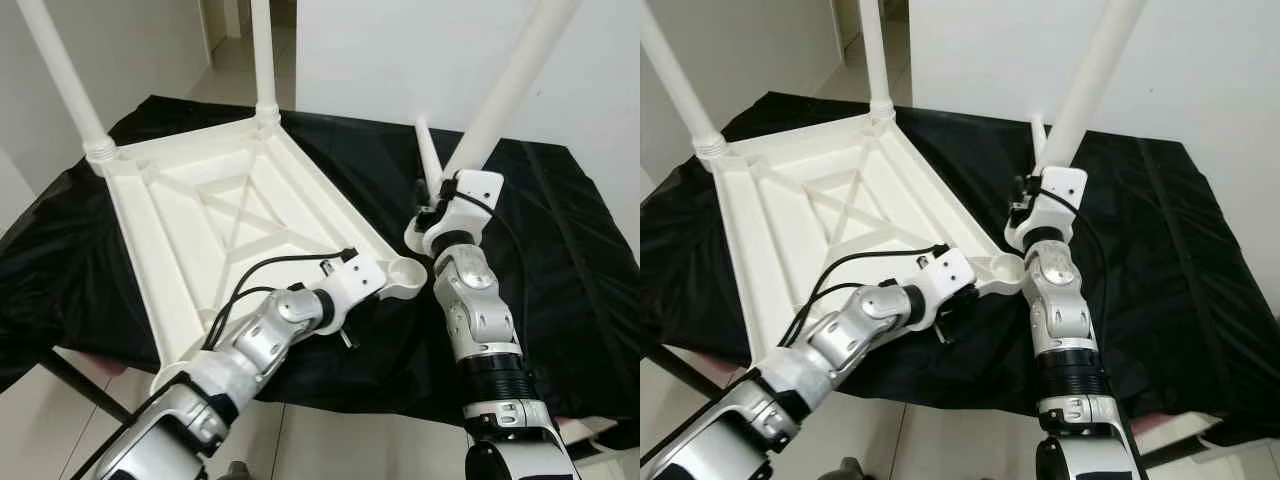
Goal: Building children table
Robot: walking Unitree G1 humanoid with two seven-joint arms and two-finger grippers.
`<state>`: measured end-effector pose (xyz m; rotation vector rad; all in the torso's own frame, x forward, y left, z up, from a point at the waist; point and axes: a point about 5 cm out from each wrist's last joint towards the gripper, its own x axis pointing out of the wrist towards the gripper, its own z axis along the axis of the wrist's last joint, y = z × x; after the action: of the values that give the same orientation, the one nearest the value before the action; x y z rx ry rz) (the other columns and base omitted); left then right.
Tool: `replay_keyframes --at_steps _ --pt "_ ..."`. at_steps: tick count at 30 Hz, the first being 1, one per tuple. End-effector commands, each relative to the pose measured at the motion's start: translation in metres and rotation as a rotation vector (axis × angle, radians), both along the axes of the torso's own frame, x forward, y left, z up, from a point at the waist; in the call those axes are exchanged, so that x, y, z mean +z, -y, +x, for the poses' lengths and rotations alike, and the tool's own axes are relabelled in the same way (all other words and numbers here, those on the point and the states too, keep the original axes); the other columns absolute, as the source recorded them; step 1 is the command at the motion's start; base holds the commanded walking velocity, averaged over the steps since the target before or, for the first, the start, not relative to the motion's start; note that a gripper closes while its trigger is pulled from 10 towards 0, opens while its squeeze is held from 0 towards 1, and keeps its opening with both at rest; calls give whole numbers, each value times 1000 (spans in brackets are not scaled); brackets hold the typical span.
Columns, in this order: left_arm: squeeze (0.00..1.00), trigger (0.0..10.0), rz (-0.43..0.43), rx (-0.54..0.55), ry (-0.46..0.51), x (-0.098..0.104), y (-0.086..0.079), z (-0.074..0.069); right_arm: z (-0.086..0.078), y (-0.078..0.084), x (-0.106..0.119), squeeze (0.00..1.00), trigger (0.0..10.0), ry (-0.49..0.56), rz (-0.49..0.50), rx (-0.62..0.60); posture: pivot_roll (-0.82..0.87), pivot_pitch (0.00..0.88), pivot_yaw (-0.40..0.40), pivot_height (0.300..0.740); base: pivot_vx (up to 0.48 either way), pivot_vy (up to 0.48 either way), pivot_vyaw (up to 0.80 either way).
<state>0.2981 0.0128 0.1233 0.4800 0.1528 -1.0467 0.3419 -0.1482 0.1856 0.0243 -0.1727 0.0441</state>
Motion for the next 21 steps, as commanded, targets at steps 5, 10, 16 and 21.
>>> replay_keyframes --at_steps 5,10,16,21 --pt "0 10000 94 -98 -115 -26 -14 -14 -2 -4 -2 0 10000 -8 -33 48 91 44 -10 740 0 0 0" --pt "0 10000 111 -129 -123 -29 -24 -22 -5 -8 -8 0 10000 -28 -64 94 99 44 -20 740 0 0 0" --pt "0 10000 125 -144 -121 -31 -31 -27 -4 -13 -8 0 10000 -26 -76 140 110 38 -33 740 0 0 0" --pt "0 10000 121 -126 -104 -27 -31 -24 -11 -21 -13 0 10000 -33 -102 227 111 33 -38 740 0 0 0"
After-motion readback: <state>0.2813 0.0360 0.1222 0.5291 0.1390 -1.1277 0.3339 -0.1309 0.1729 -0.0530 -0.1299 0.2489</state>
